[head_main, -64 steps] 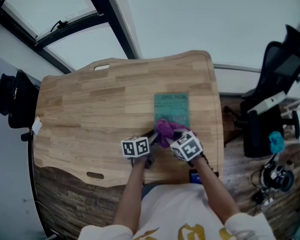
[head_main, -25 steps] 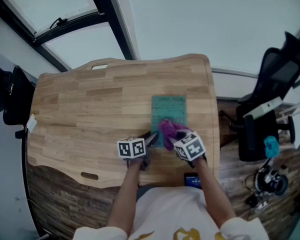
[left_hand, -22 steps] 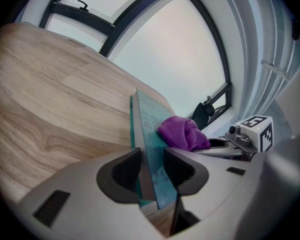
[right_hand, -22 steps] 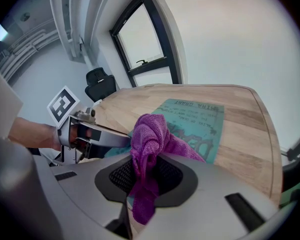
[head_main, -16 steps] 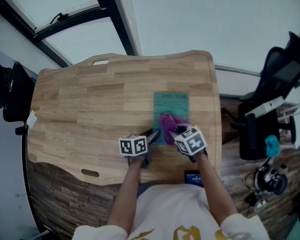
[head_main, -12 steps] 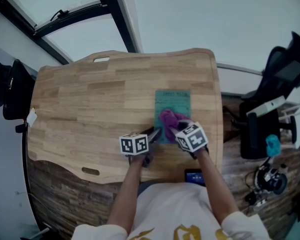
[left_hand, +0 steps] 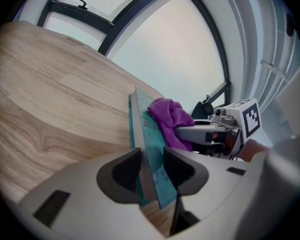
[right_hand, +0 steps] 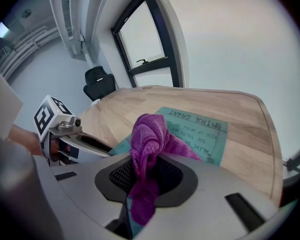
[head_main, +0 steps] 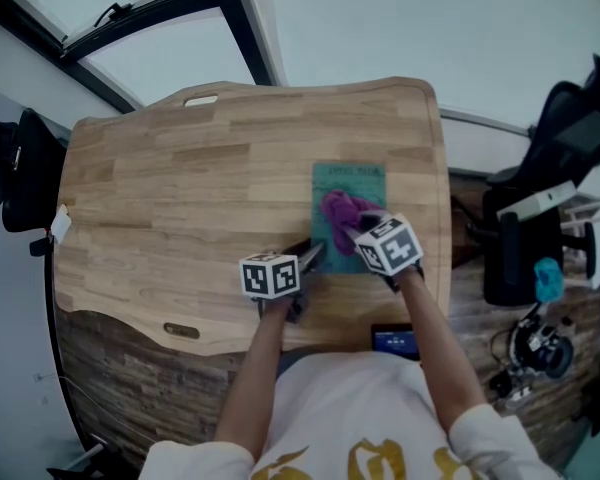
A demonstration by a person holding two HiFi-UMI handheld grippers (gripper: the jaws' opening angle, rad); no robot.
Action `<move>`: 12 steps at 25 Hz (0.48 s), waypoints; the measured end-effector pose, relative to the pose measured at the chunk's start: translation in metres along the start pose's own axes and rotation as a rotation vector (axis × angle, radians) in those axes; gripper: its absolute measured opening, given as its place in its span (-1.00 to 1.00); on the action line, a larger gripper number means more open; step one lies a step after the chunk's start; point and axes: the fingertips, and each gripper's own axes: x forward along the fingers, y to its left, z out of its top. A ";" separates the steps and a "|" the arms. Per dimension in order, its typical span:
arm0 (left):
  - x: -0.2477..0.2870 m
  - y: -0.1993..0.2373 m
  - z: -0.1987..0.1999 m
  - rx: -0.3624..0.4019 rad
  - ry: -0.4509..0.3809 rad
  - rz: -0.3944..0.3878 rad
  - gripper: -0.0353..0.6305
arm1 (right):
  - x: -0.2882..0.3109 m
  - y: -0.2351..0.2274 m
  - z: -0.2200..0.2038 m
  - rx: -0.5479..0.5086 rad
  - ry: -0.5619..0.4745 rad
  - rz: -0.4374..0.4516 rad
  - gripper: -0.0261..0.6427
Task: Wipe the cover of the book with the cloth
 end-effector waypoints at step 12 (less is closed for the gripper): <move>0.001 0.004 -0.004 -0.015 0.011 0.005 -0.46 | 0.005 -0.014 0.016 0.012 -0.012 -0.001 -0.70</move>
